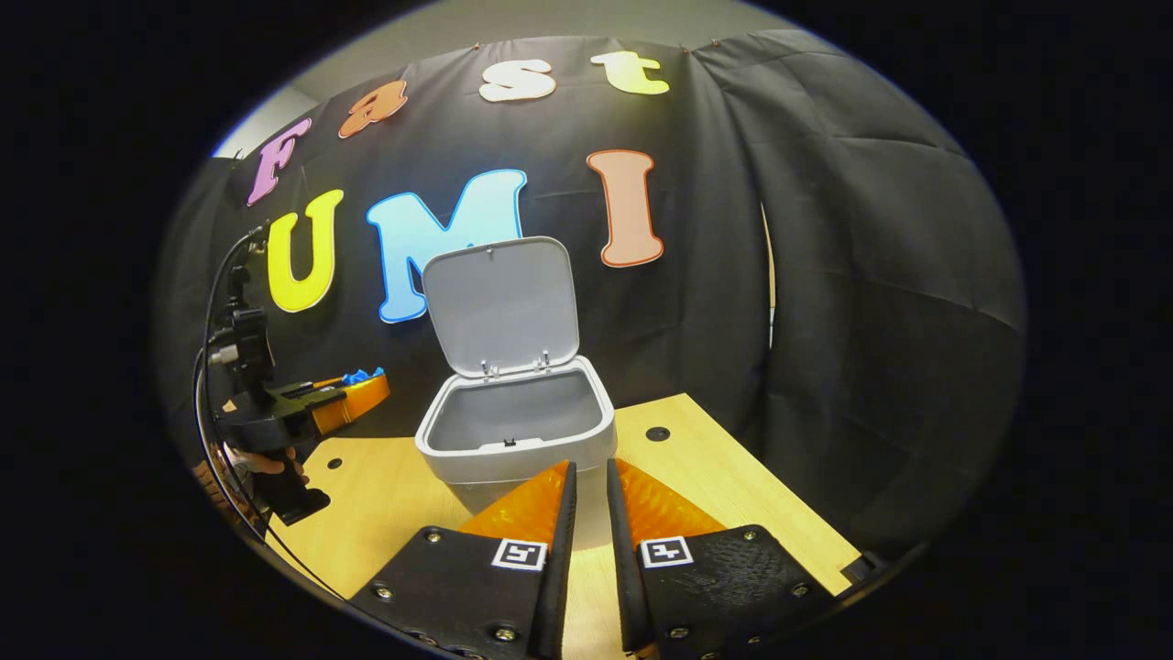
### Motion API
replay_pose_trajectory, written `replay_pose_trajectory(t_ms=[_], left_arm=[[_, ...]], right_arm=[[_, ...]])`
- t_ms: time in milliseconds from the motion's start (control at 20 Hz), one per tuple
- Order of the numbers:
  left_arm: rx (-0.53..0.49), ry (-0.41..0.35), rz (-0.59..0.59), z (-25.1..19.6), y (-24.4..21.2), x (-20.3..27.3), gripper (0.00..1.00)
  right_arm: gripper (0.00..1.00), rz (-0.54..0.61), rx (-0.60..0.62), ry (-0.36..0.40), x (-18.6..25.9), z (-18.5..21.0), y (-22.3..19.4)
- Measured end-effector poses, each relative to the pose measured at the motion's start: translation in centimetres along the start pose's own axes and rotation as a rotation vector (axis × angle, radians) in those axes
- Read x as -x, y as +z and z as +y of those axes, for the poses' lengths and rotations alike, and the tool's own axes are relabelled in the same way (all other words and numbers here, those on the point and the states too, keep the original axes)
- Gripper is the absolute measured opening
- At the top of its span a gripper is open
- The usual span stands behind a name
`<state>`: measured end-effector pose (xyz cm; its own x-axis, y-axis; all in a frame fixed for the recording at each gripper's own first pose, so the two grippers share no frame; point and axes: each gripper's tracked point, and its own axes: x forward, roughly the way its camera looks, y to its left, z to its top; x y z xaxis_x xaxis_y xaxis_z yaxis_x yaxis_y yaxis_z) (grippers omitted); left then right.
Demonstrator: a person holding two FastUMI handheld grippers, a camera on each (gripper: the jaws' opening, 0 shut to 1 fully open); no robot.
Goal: Press the lid of the desktop garbage bin to open it, pick up the crumpled paper on the desktop and throw it into the bin, then pick up the pop can on the desktop and drop it into the bin, and finally close the garbage bin lid.
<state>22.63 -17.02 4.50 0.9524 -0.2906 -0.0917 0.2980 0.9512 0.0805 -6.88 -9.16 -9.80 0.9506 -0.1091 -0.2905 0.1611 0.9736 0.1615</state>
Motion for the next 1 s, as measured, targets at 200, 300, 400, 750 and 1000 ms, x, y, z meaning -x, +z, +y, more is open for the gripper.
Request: replay_pose_trajectory(t_ms=[200, 300, 400, 750, 1000], left_arm=[[-0.018, -0.053, 0.0, -3.1, 0.6, -1.3, 0.46], [-0.025, -0.079, 0.006, -4.5, 0.6, -2.0, 0.46], [-0.03, -0.103, 0.008, -5.8, 0.7, -2.5, 0.46], [-0.033, -0.149, 0.001, -8.2, 0.9, -3.8, 0.82], [-0.043, -0.156, -0.01, -8.2, 1.3, -3.9, 0.91]], right_arm=[[0.23, 0.006, -0.022, -0.024, 0.2, -1.0, -0.5], [0.23, 0.01, -0.033, -0.037, 0.3, -1.5, -0.8], [0.23, 0.012, -0.043, -0.051, 0.4, -2.0, -0.9], [0.23, 0.014, -0.062, -0.087, 0.8, -3.2, -1.2], [0.23, 0.019, -0.067, -0.091, 0.6, -2.9, -1.4]])
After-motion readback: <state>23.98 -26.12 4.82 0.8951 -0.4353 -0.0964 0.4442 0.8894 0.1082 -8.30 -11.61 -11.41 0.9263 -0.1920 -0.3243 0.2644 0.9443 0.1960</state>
